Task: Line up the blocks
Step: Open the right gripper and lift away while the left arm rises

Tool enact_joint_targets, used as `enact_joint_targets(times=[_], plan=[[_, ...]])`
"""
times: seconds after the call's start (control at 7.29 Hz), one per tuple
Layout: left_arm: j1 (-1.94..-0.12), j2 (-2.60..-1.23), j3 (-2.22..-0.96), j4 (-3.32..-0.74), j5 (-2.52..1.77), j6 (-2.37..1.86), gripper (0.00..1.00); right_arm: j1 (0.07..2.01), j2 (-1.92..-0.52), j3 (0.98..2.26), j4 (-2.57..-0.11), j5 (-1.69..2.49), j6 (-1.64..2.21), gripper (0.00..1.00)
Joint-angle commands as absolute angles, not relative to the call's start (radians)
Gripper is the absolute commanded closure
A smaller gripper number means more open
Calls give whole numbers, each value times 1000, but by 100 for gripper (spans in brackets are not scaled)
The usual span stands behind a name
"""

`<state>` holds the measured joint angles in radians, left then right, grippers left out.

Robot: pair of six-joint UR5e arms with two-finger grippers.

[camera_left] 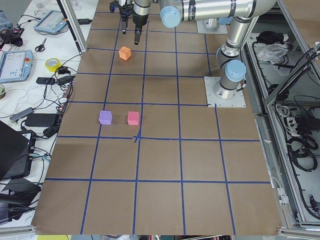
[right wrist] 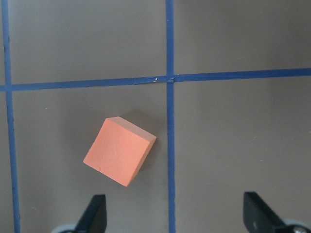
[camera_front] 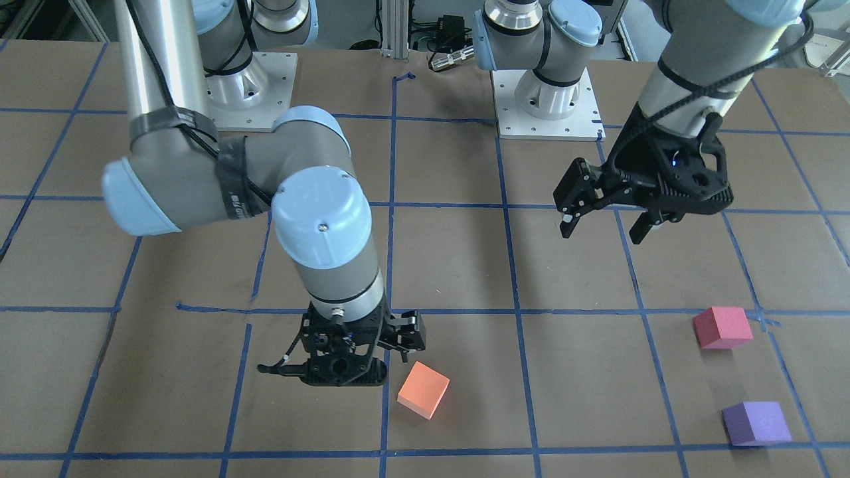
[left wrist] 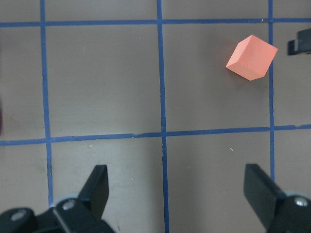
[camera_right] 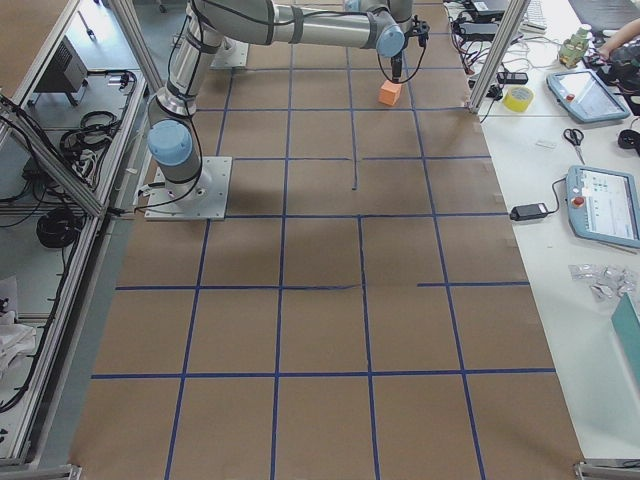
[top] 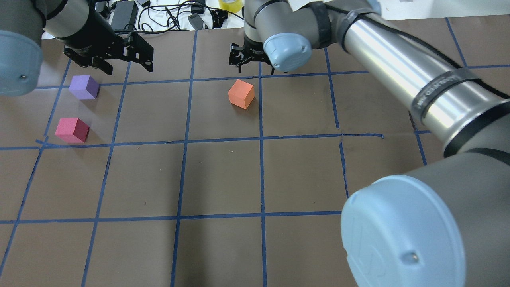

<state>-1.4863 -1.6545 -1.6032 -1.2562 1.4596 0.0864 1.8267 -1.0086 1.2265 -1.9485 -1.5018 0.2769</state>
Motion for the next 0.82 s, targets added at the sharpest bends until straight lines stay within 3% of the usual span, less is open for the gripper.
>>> enact_joint_targets(times=[0.0, 0.27, 0.69], plan=[[-1493, -1779, -1603, -1133, 1428, 51, 0, 1752, -1119, 1279, -1854, -1517, 170, 0], [-1544, -1909, -1603, -953, 1362, -232, 0, 1708, -1237, 1360, -1722, -1552, 160, 0], [-1653, -2051, -1598, -770, 1367, -61, 0, 1669, -1359, 1460, -1750, -1554, 77, 0]])
